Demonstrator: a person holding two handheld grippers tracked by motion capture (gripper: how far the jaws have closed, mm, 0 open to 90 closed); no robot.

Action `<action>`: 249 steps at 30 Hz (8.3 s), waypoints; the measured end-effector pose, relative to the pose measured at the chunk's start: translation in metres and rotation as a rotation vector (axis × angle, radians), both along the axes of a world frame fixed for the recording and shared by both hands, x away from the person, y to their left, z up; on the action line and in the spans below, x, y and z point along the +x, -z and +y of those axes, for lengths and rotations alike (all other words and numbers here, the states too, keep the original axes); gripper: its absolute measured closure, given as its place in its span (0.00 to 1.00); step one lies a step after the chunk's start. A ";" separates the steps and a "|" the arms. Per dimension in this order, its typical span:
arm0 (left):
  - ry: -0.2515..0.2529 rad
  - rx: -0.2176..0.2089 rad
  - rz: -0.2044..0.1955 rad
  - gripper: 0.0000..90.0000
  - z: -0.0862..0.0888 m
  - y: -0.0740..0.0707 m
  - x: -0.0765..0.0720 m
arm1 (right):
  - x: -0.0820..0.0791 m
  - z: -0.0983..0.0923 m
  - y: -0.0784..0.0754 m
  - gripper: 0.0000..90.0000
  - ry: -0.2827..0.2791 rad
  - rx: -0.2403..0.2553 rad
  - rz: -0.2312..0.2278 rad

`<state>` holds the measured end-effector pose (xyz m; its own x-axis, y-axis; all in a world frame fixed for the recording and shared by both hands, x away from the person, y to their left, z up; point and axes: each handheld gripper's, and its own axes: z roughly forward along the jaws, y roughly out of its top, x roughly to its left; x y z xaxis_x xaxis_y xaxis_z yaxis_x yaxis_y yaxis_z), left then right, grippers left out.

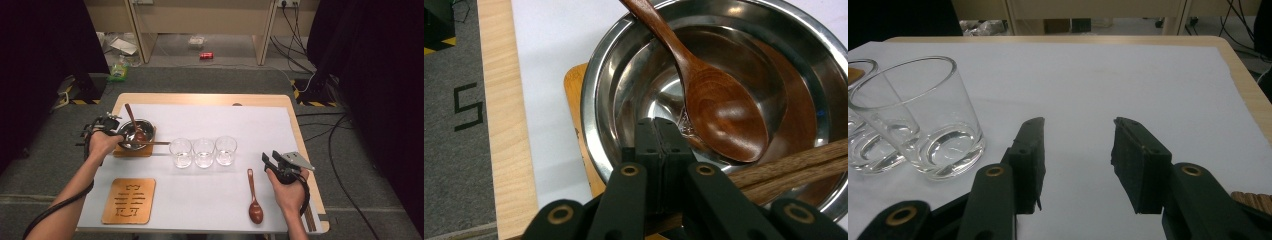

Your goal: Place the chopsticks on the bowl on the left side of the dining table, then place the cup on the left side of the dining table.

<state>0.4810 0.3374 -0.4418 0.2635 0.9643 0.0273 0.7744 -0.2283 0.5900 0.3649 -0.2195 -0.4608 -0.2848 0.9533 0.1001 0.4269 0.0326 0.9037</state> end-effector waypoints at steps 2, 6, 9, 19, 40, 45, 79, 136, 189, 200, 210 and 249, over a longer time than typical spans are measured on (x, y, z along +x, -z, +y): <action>0.002 -0.001 0.001 0.99 0.000 0.000 0.000 | 0.000 0.000 0.000 0.63 0.000 0.000 0.000; 0.003 -0.004 0.001 0.99 -0.001 0.000 -0.001 | 0.000 0.000 0.000 0.63 0.002 -0.001 -0.001; 0.002 -0.009 -0.004 0.98 -0.001 0.001 -0.002 | 0.000 0.000 0.000 0.63 0.002 -0.001 -0.001; -0.065 -0.058 -0.155 0.98 0.016 -0.015 -0.010 | 0.000 -0.001 -0.001 0.63 0.004 -0.001 -0.005; -0.230 -0.009 -0.134 0.99 0.090 0.008 -0.045 | -0.001 0.001 0.000 0.63 0.005 -0.008 0.000; -0.221 -0.015 -0.127 0.99 0.085 0.011 -0.044 | -0.001 0.001 0.001 0.63 0.004 -0.008 0.004; -0.256 -0.048 -0.190 0.91 0.076 -0.003 -0.052 | -0.001 0.001 0.000 0.63 0.006 -0.009 0.001; 0.109 -0.308 -0.275 0.61 -0.099 -0.028 -0.071 | 0.002 -0.011 0.001 0.62 0.014 0.010 0.027; 0.215 -0.228 -0.164 0.92 -0.144 -0.008 -0.052 | -0.001 -0.006 -0.002 0.61 0.002 0.012 0.036; 0.188 -0.251 -0.202 0.93 -0.113 -0.018 -0.070 | -0.001 -0.007 -0.003 0.61 0.001 0.008 0.030; 0.168 -0.231 -0.221 0.93 -0.075 -0.029 -0.092 | -0.001 -0.005 -0.004 0.61 -0.002 0.003 0.030; 0.064 -0.264 -0.199 0.93 -0.034 -0.012 -0.097 | -0.002 -0.002 -0.002 0.60 -0.005 0.000 0.037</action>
<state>0.3839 0.3036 -0.4303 0.3384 0.9266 -0.1639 0.6269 -0.0920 0.7737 0.3633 -0.2217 -0.4591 -0.2858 0.9519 0.1107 0.4597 0.0348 0.8874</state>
